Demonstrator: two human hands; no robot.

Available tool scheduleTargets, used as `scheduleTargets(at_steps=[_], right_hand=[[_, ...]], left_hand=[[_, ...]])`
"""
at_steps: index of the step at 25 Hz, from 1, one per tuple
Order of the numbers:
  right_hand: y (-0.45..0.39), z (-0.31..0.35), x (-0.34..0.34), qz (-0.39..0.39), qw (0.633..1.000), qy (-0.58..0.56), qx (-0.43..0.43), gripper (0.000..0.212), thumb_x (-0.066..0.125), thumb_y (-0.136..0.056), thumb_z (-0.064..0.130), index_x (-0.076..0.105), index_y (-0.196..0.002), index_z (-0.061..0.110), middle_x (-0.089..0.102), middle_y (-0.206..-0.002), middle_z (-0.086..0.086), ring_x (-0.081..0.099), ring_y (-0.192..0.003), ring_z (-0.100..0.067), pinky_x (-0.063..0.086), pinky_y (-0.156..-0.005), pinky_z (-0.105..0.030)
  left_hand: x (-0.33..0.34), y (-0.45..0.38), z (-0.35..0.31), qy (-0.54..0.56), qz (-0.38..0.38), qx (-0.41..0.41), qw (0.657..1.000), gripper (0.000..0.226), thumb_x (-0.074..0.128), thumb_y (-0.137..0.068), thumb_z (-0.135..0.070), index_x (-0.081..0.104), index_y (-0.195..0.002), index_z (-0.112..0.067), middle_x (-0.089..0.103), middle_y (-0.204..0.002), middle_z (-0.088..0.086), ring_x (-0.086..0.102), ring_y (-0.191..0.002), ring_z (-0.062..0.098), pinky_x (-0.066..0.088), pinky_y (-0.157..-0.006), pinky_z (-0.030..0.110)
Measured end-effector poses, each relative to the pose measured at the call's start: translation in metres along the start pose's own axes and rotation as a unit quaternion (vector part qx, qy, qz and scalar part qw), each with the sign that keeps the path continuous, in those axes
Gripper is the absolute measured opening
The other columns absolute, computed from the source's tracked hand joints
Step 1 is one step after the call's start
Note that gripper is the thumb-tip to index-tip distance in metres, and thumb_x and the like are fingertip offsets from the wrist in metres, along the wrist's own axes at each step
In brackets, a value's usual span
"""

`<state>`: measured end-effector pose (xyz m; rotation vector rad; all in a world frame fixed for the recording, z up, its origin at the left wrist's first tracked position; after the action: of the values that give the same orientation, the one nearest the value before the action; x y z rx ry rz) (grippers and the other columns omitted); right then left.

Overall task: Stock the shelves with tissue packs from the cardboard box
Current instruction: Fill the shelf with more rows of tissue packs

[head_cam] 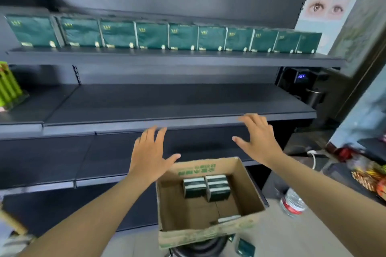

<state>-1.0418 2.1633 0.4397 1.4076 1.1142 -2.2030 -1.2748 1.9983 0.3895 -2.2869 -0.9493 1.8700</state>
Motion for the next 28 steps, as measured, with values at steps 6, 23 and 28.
scheduleTargets(at_steps=[6, 23, 28], right_hand=[[0.064, -0.083, 0.075, 0.120, 0.993, -0.010, -0.005, 0.050, 0.061, -0.087, 0.035, 0.044, -0.133, 0.025, 0.040, -0.135, 0.002, 0.029, -0.128, -0.019, 0.027, -0.101, -0.035], [0.140, -0.206, 0.362, 0.619, 0.765, -0.161, 0.076, 0.031, 0.037, -0.101, 0.032, 0.054, -0.127, 0.036, 0.048, -0.136, 0.007, 0.047, -0.111, -0.011, 0.034, -0.089, -0.022], [0.149, -0.212, 0.409, 0.660, 0.737, -0.144, 0.025, 0.036, 0.044, -0.099, 0.027, 0.047, -0.133, 0.038, 0.027, -0.151, 0.004, 0.031, -0.137, -0.023, 0.020, -0.113, -0.029]], left_hand=[[0.121, 0.062, -0.046, -0.020, 0.106, -0.021, 0.994, 0.081, 0.065, -0.075, -0.063, 0.042, -0.139, -0.018, 0.041, -0.141, 0.006, 0.040, -0.131, 0.027, 0.037, -0.104, 0.041], [0.353, 0.126, -0.041, -0.047, 0.261, -0.003, 0.964, 0.078, 0.020, -0.075, -0.085, 0.050, -0.116, -0.025, 0.067, -0.106, -0.002, 0.065, -0.094, 0.021, 0.054, -0.084, 0.041], [0.359, 0.121, -0.034, -0.059, 0.247, 0.004, 0.967, 0.078, 0.013, -0.078, -0.082, 0.044, -0.122, -0.025, 0.067, -0.110, 0.001, 0.066, -0.099, 0.024, 0.054, -0.082, 0.044]])
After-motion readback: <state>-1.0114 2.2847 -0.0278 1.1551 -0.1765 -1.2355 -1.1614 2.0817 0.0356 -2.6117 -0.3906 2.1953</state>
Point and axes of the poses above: each hand's wrist, its own y-axis away from the middle knuckle, its own x-axis out of the palm, z = x × y, the point moved 3 cm from there along -y, towards the middle knuckle
